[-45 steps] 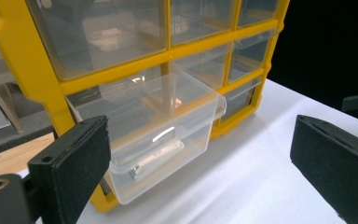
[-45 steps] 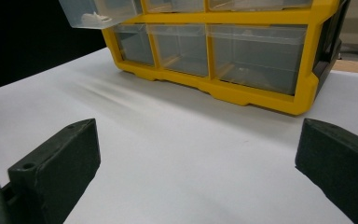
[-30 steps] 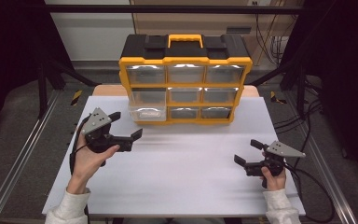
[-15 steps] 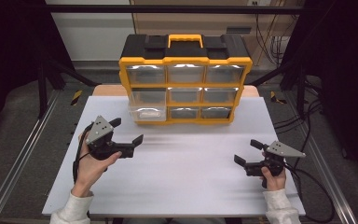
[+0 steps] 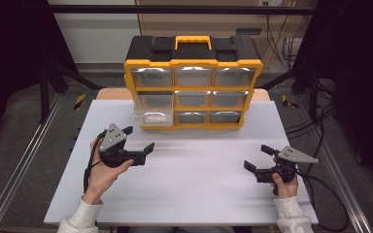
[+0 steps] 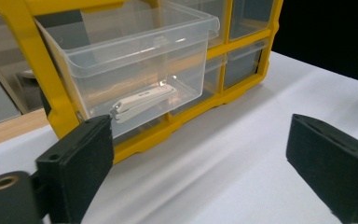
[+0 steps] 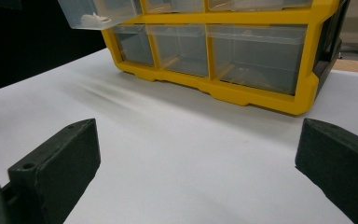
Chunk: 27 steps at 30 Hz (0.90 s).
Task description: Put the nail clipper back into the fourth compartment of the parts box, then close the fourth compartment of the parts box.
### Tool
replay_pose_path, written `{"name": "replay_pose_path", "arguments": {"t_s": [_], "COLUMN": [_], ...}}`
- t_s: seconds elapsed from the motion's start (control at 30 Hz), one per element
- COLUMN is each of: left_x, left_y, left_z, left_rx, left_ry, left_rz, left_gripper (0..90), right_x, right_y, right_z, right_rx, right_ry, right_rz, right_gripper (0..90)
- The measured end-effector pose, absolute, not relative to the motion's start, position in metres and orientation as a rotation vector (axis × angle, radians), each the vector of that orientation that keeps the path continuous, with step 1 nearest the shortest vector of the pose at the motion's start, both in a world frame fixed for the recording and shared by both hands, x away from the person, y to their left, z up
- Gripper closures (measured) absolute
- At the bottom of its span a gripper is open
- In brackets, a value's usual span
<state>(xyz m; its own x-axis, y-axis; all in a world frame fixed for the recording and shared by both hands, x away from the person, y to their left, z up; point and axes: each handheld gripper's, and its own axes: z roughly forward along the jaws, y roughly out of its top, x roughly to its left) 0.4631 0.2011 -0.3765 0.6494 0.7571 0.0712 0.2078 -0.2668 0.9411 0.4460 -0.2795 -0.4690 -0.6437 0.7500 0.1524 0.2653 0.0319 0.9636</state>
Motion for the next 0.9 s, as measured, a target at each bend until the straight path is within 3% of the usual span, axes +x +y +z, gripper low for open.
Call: {"name": "replay_pose_path", "arguments": {"t_s": [0.3, 0.6, 0.9], "left_x": [0.467, 0.468, 0.471], "left_y": [0.196, 0.196, 0.198], "left_z": [-0.384, -0.387, -0.388], "left_rx": [1.805, 1.777, 1.765], "left_ry": [0.792, 0.828, 0.844], "left_rz": [0.651, 0.666, 0.668], "left_gripper": [17.9, 37.4, 49.5], "right_x": [0.446, 0.447, 0.446], "right_y": [-0.280, -0.279, -0.279], "right_z": [-0.469, -0.469, -0.469], "right_rx": [1.028, 1.020, 1.033], "right_ry": [1.919, 1.917, 1.918], "right_rz": [1.642, 1.643, 1.641], "right_gripper": [0.3, 0.2, 0.3]}}
